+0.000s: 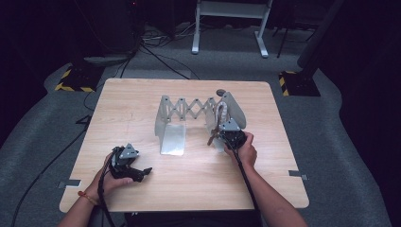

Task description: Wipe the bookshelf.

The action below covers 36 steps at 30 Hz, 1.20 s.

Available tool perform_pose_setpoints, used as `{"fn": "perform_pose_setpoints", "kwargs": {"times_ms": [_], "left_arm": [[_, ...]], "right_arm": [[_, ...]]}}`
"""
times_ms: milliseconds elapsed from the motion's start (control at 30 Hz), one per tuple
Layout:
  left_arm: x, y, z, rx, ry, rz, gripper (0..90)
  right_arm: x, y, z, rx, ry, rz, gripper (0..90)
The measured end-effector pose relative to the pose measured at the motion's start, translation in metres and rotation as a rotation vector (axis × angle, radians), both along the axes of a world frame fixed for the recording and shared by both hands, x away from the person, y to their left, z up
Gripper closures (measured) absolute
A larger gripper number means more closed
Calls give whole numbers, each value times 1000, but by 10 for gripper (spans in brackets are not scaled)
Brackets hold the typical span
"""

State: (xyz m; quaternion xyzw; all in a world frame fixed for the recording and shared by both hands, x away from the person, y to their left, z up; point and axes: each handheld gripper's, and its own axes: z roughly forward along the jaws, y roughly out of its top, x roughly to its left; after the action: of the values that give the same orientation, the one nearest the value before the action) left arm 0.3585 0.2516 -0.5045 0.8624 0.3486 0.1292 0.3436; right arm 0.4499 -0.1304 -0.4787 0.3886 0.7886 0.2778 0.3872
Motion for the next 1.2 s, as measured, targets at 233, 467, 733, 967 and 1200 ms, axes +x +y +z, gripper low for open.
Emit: {"fn": "perform_pose_setpoints", "kwargs": {"times_ms": [233,467,733,967,1200], "left_arm": [[0,0,0,0,1,4,103],[0,0,0,-1,2,1,103],[-2,1,0,1,-2,1,106],[-4,2,0,0,-2,2,114],[-3,2,0,2,0,-3,113]], "right_arm": [[-5,5,-7,12,36,24,726],[-12,8,42,88,-94,57,725],[-12,7,78,83,-218,29,725],[1,16,57,36,-179,17,726],[8,18,23,12,-67,45,725]]}}
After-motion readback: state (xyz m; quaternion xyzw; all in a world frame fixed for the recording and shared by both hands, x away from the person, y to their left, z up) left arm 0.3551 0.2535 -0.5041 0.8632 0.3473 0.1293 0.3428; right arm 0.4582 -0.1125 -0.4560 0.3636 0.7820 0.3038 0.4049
